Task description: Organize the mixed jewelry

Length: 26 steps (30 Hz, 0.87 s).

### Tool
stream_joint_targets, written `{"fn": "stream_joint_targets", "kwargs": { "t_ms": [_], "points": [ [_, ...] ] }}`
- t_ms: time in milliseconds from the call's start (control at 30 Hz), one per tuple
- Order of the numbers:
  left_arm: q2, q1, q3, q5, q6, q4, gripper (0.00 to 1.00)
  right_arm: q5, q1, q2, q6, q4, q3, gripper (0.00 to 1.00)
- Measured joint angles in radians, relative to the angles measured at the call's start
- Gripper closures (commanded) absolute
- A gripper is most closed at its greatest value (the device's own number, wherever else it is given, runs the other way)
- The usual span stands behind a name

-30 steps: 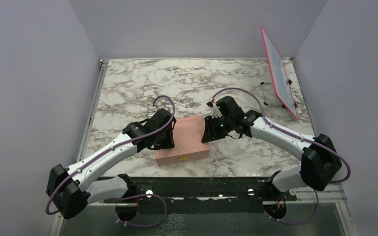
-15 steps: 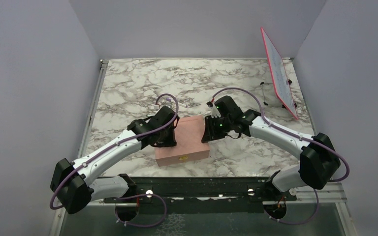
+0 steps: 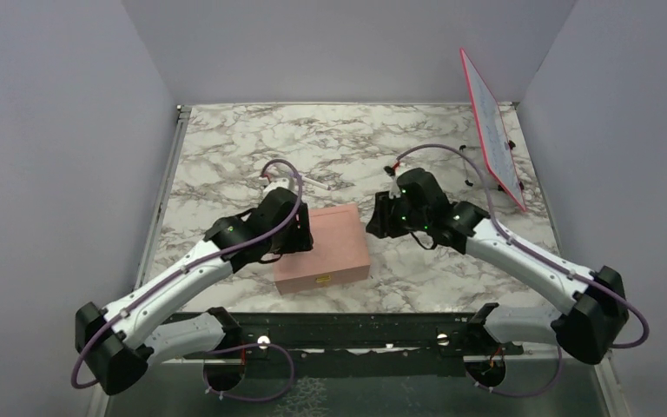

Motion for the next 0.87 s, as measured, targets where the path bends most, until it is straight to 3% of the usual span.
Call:
{"fn": "stream_joint_targets", "kwargs": {
  "t_ms": [133, 167, 333, 567, 867],
  "points": [
    [-0.161, 0.003, 0.047, -0.108, 0.051, -0.002, 0.02, 0.117, -0.006, -0.147, -0.023, 0.023, 0.0, 0.47],
    [-0.2, 0.003, 0.069, -0.135, 0.066, 0.001, 0.01, 0.148, -0.006, -0.192, -0.034, 0.029, 0.0, 0.44],
    [-0.343, 0.003, 0.164, -0.261, 0.136, 0.019, 0.01, 0.303, -0.006, -0.384, -0.105, 0.065, 0.003, 0.3],
    [-0.42, 0.003, 0.282, -0.418, 0.241, 0.005, 0.01, 0.472, -0.006, -0.486, -0.199, 0.066, 0.073, 0.12],
    [-0.43, 0.003, 0.352, -0.505, 0.328, -0.025, 0.01, 0.595, -0.006, -0.613, -0.29, 0.103, 0.095, 0.07]
  ]
}}
